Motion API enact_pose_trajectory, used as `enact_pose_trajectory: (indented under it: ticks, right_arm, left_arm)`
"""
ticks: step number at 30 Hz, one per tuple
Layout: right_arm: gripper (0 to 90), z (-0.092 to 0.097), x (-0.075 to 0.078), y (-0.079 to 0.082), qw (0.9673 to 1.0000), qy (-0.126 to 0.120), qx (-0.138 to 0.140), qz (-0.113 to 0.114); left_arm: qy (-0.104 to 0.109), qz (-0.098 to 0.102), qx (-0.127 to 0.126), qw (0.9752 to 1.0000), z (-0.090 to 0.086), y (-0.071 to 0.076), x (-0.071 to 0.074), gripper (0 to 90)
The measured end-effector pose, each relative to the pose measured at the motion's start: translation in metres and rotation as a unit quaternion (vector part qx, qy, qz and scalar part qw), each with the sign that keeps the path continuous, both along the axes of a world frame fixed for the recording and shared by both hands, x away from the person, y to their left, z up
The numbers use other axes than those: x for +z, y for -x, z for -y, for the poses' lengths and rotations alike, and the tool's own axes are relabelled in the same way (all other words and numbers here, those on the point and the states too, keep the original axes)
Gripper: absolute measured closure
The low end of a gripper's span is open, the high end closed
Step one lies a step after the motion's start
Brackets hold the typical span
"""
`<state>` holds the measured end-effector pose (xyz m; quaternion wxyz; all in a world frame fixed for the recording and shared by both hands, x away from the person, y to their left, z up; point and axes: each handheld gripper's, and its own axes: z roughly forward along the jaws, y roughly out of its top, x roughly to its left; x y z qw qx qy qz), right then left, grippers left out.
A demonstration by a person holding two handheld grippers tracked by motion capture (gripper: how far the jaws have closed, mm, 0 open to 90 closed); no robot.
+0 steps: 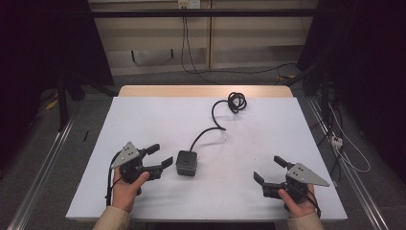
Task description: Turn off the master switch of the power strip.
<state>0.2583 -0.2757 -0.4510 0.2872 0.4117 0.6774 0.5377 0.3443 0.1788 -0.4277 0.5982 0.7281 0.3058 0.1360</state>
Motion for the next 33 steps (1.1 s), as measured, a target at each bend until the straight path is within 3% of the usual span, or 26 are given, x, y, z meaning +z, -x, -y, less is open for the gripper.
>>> enact_pose_trajectory:
  ticks: [13, 33]
  right_arm:
    - [4.7, 0.000, 0.000, 0.000, 1.0000, 0.004, 0.001, -0.001]
    - [4.8, 0.001, 0.000, 0.000, 1.0000, 0.001, -0.003, -0.002]
  left_arm:
    - [0.005, -0.009, -0.017, 0.9998, 0.006, -0.001, 0.001, 42.5]
    - [0.004, -0.029, -0.038, 0.9988, 0.011, -0.004, 0.001, 57.7]
